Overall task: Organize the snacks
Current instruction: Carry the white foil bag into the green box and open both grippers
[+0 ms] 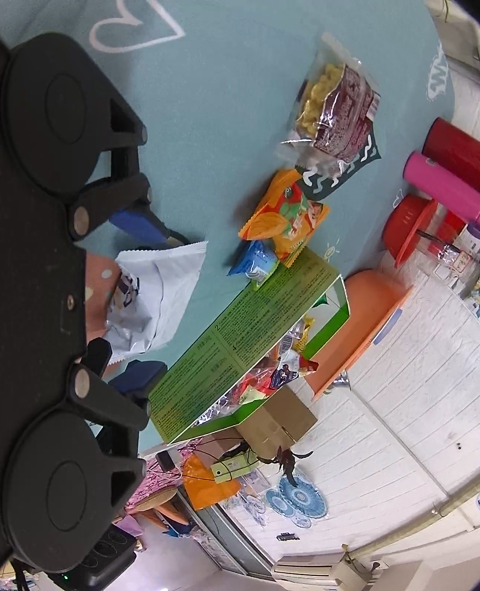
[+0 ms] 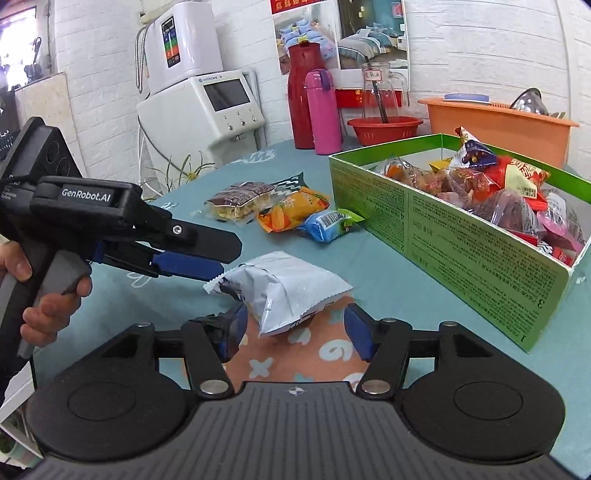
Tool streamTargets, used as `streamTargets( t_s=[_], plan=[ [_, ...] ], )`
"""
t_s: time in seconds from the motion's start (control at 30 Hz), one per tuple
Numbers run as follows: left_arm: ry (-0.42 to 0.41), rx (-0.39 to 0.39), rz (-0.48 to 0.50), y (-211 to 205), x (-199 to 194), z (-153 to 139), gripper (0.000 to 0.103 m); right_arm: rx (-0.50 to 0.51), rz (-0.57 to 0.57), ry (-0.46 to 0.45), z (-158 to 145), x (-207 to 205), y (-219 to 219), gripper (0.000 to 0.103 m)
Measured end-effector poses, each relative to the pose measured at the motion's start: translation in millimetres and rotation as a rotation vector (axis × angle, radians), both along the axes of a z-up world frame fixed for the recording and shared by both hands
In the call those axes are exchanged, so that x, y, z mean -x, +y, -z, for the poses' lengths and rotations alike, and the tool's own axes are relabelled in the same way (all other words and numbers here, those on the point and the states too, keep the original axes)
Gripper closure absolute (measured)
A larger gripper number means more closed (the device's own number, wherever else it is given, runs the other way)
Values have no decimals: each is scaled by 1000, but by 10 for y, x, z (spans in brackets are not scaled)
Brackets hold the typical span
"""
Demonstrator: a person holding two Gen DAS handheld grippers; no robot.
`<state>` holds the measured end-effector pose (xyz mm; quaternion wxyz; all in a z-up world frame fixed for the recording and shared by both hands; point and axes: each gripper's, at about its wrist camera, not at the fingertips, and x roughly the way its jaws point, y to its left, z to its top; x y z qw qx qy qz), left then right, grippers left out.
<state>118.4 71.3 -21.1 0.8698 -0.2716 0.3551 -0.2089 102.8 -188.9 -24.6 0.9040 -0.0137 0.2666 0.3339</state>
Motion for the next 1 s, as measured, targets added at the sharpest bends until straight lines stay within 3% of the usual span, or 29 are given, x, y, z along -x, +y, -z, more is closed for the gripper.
streamTargets(
  t_s=[0.2, 0.23, 0.27, 0.3, 0.33, 0.4, 0.7, 1.0],
  plan=[
    [13, -17, 27, -84, -131, 59, 0, -1, -28, 45, 57, -142, 113, 5],
    [24, -27, 37, -107, -155, 88, 15, -19, -24, 63, 71, -178, 109, 6],
    [34, -31, 49, -127, -169, 128, 20, -34, -15, 82, 86, -212, 111, 7],
    [38, -29, 50, -138, -169, 145, 32, -42, -4, 97, 100, -238, 113, 17],
    [37, -44, 50, -159, -162, 141, 36, -45, 11, 108, 112, -249, 110, 33],
    [17, -49, 55, -188, -130, 102, 38, -53, 26, 109, 108, -232, 84, 43],
    [-140, -55, 100, -418, -182, -403, 38, -70, 79, -76, -290, -84, -121, 46],
    [-242, -64, 119, -689, -716, -727, 38, -88, 168, -173, -629, -487, -308, 47]
  ],
)
